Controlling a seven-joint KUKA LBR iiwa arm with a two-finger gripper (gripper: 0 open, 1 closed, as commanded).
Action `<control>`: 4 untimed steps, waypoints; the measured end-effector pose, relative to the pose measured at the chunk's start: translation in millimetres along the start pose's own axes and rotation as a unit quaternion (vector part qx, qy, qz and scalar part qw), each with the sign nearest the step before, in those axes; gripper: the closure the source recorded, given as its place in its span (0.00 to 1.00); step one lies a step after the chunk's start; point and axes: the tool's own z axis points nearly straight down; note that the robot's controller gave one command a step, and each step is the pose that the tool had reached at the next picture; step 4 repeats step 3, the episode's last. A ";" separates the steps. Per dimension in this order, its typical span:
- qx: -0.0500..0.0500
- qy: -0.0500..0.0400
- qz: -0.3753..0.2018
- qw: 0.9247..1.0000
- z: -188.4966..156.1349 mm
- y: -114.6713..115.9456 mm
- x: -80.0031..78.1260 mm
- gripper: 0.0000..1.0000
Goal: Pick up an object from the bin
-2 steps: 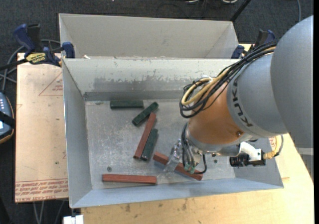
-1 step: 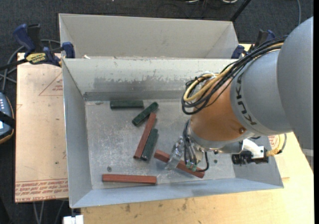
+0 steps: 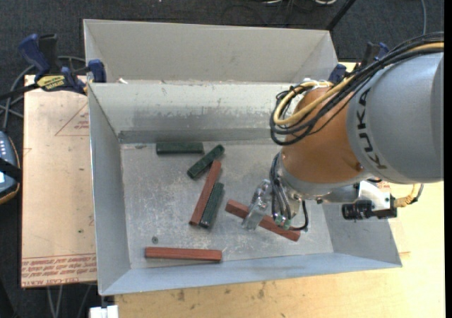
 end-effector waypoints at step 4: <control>0.001 0.001 -0.003 1.000 -33.4 2.1 -1.6 1.00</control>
Offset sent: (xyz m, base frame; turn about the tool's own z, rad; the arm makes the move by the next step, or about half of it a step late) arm 0.0000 -0.0001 0.0126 0.0000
